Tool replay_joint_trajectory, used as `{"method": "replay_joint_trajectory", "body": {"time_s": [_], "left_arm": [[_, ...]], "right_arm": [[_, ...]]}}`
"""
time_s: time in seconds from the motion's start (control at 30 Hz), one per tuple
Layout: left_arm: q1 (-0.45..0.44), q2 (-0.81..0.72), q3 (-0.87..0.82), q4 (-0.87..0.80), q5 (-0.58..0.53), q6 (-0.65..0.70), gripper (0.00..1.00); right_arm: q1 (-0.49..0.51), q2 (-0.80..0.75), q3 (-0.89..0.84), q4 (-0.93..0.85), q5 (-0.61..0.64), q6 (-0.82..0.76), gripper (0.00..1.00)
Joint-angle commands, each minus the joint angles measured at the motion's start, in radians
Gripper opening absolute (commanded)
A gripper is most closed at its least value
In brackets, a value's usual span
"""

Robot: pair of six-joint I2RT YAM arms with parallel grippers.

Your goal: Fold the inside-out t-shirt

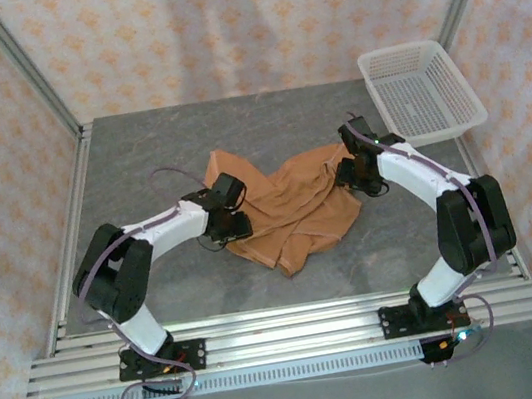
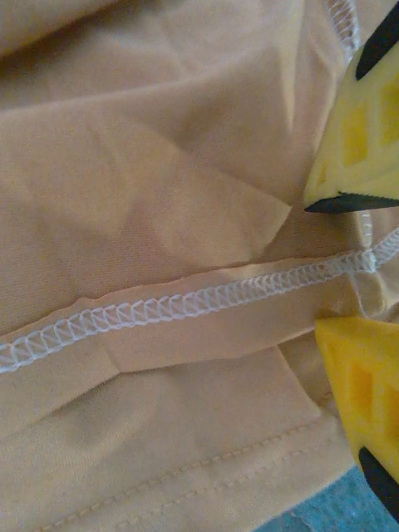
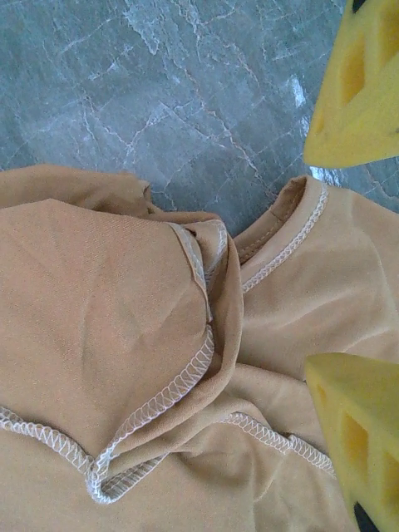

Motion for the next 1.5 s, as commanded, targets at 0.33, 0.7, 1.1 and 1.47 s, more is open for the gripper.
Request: {"method": "replay_joint_trajectory", "body": {"time_s": [0.33,0.7,1.1,1.47], "left_arm": [[-0.008,-0.044,0.128,-0.153,-0.089,-0.007,0.0],[-0.008,-0.125,0.21,-0.26,-0.115,0.02,0.0],[-0.008,-0.103,0.198,-0.263,-0.101,0.044,0.05],[-0.008,-0.04,0.178,-0.225,-0.076,0.047,0.37]], "right_arm": [[-0.037,0.095,0.033,0.023,0.057,-0.027,0.58],[-0.039,0.177,0.129,0.092,-0.035,0.044,0.57],[-0.039,0.262,0.16,0.087,-0.002,0.024,0.33],[-0.04,0.26,0.194,0.05,0.006,0.001,0.13]]}}
